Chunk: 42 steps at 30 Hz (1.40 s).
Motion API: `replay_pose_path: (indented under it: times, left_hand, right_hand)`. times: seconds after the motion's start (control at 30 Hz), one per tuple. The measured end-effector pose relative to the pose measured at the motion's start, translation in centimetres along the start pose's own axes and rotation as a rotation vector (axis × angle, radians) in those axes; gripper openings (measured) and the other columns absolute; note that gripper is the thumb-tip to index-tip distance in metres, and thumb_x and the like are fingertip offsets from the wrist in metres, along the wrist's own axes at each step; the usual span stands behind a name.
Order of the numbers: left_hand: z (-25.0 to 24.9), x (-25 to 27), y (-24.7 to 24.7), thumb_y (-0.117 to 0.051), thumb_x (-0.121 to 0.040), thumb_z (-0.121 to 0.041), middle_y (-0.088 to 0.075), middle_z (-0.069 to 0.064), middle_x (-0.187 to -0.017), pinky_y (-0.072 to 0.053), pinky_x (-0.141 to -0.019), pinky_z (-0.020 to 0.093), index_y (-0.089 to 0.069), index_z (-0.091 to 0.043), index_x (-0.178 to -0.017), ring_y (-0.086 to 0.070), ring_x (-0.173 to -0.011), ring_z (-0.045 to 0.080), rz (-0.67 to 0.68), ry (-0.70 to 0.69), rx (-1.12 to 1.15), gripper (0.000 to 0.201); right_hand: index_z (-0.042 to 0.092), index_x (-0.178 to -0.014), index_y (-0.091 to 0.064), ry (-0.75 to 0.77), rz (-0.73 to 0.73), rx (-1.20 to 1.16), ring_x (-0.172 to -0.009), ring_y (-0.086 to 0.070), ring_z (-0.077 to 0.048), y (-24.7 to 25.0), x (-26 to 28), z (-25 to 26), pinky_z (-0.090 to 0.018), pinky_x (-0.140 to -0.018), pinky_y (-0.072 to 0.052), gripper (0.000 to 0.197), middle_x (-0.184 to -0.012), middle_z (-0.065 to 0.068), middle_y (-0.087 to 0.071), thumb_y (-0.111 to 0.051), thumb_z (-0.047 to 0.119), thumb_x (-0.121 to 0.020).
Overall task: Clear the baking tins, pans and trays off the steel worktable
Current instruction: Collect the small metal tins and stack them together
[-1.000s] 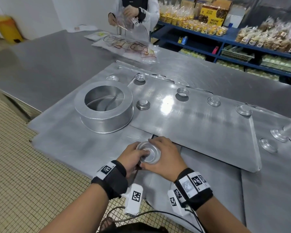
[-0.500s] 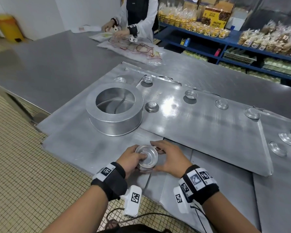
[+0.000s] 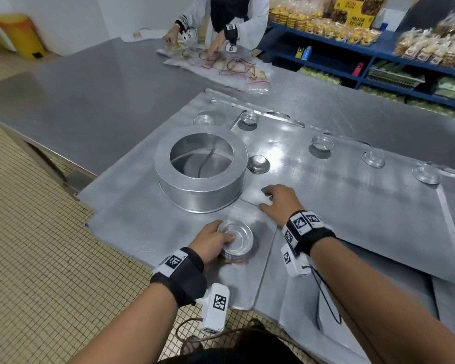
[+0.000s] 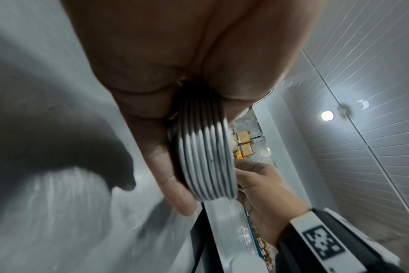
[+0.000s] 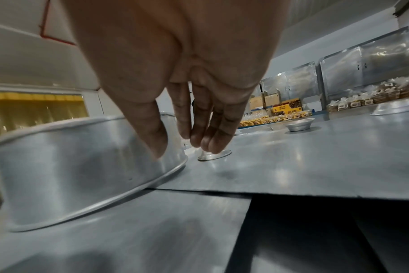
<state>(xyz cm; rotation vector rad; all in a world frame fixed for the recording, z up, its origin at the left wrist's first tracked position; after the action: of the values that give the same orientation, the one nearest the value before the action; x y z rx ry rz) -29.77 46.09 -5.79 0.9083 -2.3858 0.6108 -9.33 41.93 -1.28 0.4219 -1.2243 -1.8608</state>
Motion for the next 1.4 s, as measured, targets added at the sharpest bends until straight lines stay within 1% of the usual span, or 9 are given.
replay_pose_path:
  times: [0.1,0.33,0.43,0.57,0.7,1.03,1.17,1.27,1.4]
  left_hand:
    - [-0.1,-0.8,0.4,-0.054,-0.091,0.011,-0.06,0.027,-0.11,-0.052,-0.078,0.07,-0.055,0.004,-0.12,-0.062,-0.098,0.048,0.003,0.012,0.09,0.029]
    - [-0.4,-2.4,1.2,-0.052,-0.092,0.011,-0.058,0.033,-0.123,-0.051,-0.077,0.071,-0.055,0.002,-0.122,-0.061,-0.105,0.054,-0.049,0.041,0.178,0.032]
    - [-0.3,-3.2,1.3,-0.05,-0.093,0.012,-0.06,0.03,-0.119,-0.05,-0.078,0.072,-0.056,0.0,-0.123,-0.064,-0.1,0.049,-0.062,0.042,0.222,0.033]
    - [-0.5,-3.7,1.1,-0.05,-0.093,0.011,-0.062,0.023,-0.113,-0.054,-0.076,0.067,-0.056,-0.002,-0.123,-0.066,-0.092,0.042,-0.072,0.04,0.244,0.033]
    - [-0.8,-3.6,1.3,-0.052,-0.094,0.01,-0.058,0.028,-0.124,-0.059,-0.068,0.059,-0.055,0.0,-0.126,-0.065,-0.093,0.042,-0.104,0.053,0.25,0.034]
    - [-1.0,-2.7,0.5,-0.05,-0.093,0.012,-0.06,0.022,-0.113,-0.059,-0.065,0.058,-0.055,-0.001,-0.125,-0.065,-0.086,0.039,-0.076,0.041,0.211,0.035]
    - [-0.7,-2.2,0.2,-0.052,-0.092,0.011,-0.06,0.024,-0.111,-0.054,-0.074,0.067,-0.055,0.001,-0.123,-0.064,-0.091,0.044,-0.061,0.033,0.151,0.033]
    - [-0.6,-1.6,-0.2,-0.055,-0.088,0.013,-0.062,0.025,-0.108,-0.049,-0.081,0.073,-0.056,0.003,-0.12,-0.062,-0.095,0.046,-0.062,0.017,0.108,0.033]
    - [-0.8,-0.8,-1.0,-0.068,-0.082,0.003,-0.064,0.027,-0.106,-0.049,-0.088,0.07,-0.059,0.002,-0.114,-0.064,-0.098,0.042,-0.046,-0.02,0.004,0.033]
  right_hand:
    - [0.007,-0.14,-0.052,-0.029,0.02,0.092,-0.126,-0.052,-0.028,0.0,-3.5,-0.1,-0.037,-0.106,-0.043,0.055,-0.137,-0.014,-0.055,-0.067,0.024,-0.09]
    - [0.008,-0.139,-0.046,-0.058,0.048,0.315,-0.124,-0.048,-0.034,0.3,-12.2,-0.9,-0.038,-0.102,-0.042,0.064,-0.134,-0.018,-0.048,-0.068,0.037,-0.087]
    - [0.012,-0.142,-0.041,-0.085,0.087,0.303,-0.127,-0.044,-0.037,-0.3,-15.5,-1.7,-0.041,-0.099,-0.043,0.075,-0.135,-0.017,-0.046,-0.073,0.042,-0.081]
    - [0.011,-0.133,-0.045,-0.067,0.088,0.349,-0.12,-0.05,-0.037,-1.1,-18.2,-2.2,-0.041,-0.097,-0.042,0.069,-0.128,-0.017,-0.052,-0.069,0.049,-0.081]
    - [0.011,-0.126,-0.048,-0.096,0.07,0.329,-0.116,-0.052,-0.039,-1.8,-18.7,-2.5,-0.04,-0.091,-0.045,0.062,-0.122,-0.018,-0.054,-0.073,0.041,-0.078]
    - [0.01,-0.131,-0.043,-0.114,0.009,0.099,-0.12,-0.049,-0.037,-0.2,-14.1,-2.7,-0.041,-0.092,-0.049,0.076,-0.127,-0.015,-0.048,-0.083,0.035,-0.071]
    - [0.011,-0.138,-0.043,-0.078,-0.057,0.015,-0.121,-0.049,-0.033,1.4,-9.4,-1.5,-0.038,-0.099,-0.047,0.078,-0.133,-0.015,-0.04,-0.082,0.03,-0.073]
    - [0.015,-0.133,-0.049,-0.065,-0.117,-0.086,-0.111,-0.053,-0.026,2.8,-5.2,-0.6,-0.03,-0.091,-0.044,0.073,-0.129,-0.01,-0.042,-0.083,0.029,-0.071]
    - [0.02,-0.122,-0.05,-0.053,-0.259,-0.304,-0.101,-0.053,-0.018,4.1,0.6,0.1,-0.026,-0.091,-0.045,0.07,-0.118,-0.002,-0.044,-0.087,0.034,-0.064]
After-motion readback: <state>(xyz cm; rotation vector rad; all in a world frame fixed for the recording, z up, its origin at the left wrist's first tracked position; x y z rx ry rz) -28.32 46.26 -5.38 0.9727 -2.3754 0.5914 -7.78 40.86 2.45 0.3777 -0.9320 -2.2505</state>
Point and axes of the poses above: each hand's wrist, its own x-axis away from the middle knuckle, its own y-axis out of the back of the hand, z = x × y, the point moved 8 cm from there along -x, towards the middle knuckle
